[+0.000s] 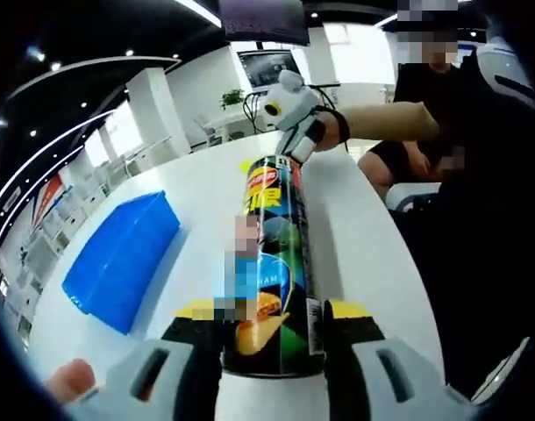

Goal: Open the lid of the chip container on the table, take out the chips, place them into the box in front of the container, and close the lid

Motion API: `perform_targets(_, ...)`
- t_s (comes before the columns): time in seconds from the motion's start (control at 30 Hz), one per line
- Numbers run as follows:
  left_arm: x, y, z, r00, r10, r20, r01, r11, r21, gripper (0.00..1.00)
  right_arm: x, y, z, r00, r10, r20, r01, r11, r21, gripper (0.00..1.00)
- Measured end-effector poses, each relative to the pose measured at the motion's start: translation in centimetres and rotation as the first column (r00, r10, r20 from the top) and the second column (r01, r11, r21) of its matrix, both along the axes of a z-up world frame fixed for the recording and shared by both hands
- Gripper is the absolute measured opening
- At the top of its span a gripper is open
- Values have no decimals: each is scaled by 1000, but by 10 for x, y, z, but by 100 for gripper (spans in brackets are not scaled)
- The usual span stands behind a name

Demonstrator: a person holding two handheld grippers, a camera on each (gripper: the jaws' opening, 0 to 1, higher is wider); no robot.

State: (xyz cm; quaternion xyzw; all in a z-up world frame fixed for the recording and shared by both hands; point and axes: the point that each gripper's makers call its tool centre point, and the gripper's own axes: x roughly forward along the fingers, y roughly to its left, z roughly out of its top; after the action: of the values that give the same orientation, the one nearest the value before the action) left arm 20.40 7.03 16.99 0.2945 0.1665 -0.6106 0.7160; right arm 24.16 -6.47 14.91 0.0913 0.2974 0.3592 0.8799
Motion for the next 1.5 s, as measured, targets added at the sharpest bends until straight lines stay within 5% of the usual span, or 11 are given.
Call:
perform_targets(0.57, -1, 11, -5, 1000, -14, -10, 15, 995, 103, 45, -6, 15, -12, 998, 37, 41, -34, 997, -64, 1)
perform_targets(0.6, -1, 12, -6, 1000, -12, -11, 13, 994, 106, 45, -3, 5, -20, 998, 19, 57, -11, 989, -147, 0)
perform_targets(0.63, -2, 11, -6, 1000, -12, -10, 13, 995, 102, 45, -3, 13, -15, 993, 51, 102, -39, 992, -120, 1)
perform_targets(1.0, -6, 6, -5, 1000, -18, -4, 18, 996, 93, 45, -4, 7, -9, 997, 29, 70, -24, 997, -71, 1)
perform_targets(1.13, -6, 7, -5, 1000, -19, 0, 19, 996, 91, 45, -7, 3, 12, 999, 43, 22, -44, 997, 67, 13)
perform_targets(1.27, -6, 7, -5, 1000, -23, 6, 22, 995, 93, 45, -8, -4, 17, 994, 62, -93, -46, 986, 159, 14)
perform_targets(1.4, -3, 10, -5, 1000, -23, 4, 22, 995, 93, 45, -16, 1, 20, 960, 139, -244, -63, 953, 297, 13)
perform_targets(1.5, -1, 11, -5, 1000, -22, 4, 22, 995, 93, 45, -18, 4, 12, 928, 192, -321, -84, 943, 321, 13)
